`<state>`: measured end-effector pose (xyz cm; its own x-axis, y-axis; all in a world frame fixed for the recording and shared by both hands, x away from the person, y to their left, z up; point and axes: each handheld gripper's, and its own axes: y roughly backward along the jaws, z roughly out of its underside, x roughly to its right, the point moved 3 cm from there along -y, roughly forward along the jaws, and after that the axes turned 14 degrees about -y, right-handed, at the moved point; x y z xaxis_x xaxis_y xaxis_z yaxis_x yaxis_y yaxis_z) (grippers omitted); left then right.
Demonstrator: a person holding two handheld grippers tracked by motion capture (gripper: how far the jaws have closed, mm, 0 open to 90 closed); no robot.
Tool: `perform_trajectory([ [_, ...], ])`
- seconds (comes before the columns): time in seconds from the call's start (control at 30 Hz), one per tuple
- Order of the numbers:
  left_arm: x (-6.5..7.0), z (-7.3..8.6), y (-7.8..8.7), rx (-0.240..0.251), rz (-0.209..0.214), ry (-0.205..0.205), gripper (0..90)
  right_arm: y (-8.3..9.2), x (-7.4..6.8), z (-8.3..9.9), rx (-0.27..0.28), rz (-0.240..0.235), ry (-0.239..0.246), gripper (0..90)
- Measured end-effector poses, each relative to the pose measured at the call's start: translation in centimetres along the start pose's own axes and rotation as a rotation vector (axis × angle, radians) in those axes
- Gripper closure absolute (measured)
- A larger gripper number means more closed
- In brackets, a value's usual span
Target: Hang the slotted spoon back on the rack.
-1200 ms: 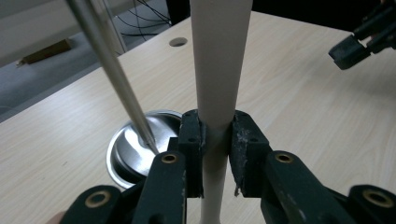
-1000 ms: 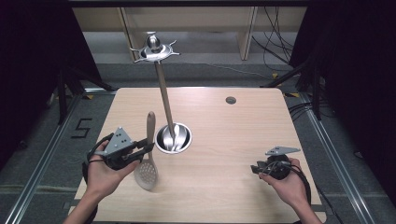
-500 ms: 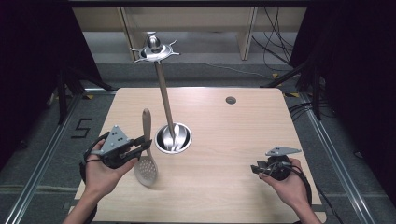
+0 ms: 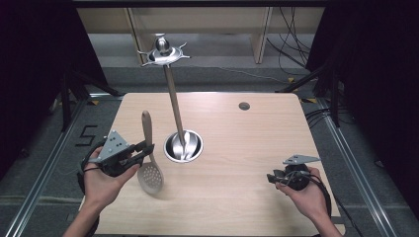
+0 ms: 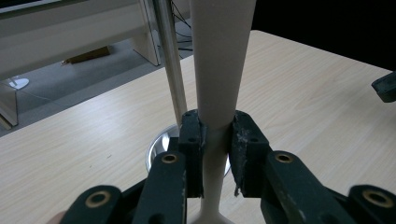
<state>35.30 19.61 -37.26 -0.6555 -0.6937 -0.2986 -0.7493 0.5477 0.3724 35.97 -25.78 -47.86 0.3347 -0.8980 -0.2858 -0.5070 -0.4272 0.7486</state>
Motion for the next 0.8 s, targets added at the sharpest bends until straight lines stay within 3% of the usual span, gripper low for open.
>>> perform_trajectory([
  [0.07,0.0,0.0,0.1,0.011,0.001,0.007,75.3,-0.1,0.1,-0.1,0.026,0.013,0.048,63.9],
  [0.13,-0.2,-0.1,0.4,0.015,-0.001,0.006,75.3,-0.1,-0.4,-0.1,0.022,0.016,0.014,63.8],
  [0.37,-0.6,-0.6,0.7,0.032,0.004,0.015,75.2,-0.2,-0.2,0.0,0.012,0.015,0.048,63.6],
  [0.4,-0.7,-0.7,0.7,0.03,0.003,0.015,75.2,-0.2,-0.2,0.0,0.012,0.015,0.048,63.6],
  [0.43,-0.8,-0.7,0.7,0.03,0.007,0.016,75.3,-0.1,-0.4,0.0,0.007,0.011,0.017,63.6],
  [0.47,-0.8,-0.7,0.7,0.032,0.013,0.019,75.3,-0.1,-0.2,-0.1,0.03,0.017,0.041,63.7],
  [0.6,-1.7,-1.1,0.7,0.038,0.071,-0.019,75.3,0.0,-0.3,-0.1,0.03,0.015,0.019,63.7],
  [0.7,-2.2,-1.2,0.7,0.041,0.105,-0.022,75.2,0.0,-0.4,-0.1,0.01,-0.004,0.016,63.6],
  [0.73,-2.5,-1.3,0.7,0.046,0.124,-0.022,75.2,-0.1,-0.2,-0.2,0.029,-0.011,0.039,63.6],
  [0.8,-3.1,-1.3,0.6,0.056,0.154,-0.014,75.2,0.0,-0.4,-0.1,0.019,-0.003,0.019,63.6],
])
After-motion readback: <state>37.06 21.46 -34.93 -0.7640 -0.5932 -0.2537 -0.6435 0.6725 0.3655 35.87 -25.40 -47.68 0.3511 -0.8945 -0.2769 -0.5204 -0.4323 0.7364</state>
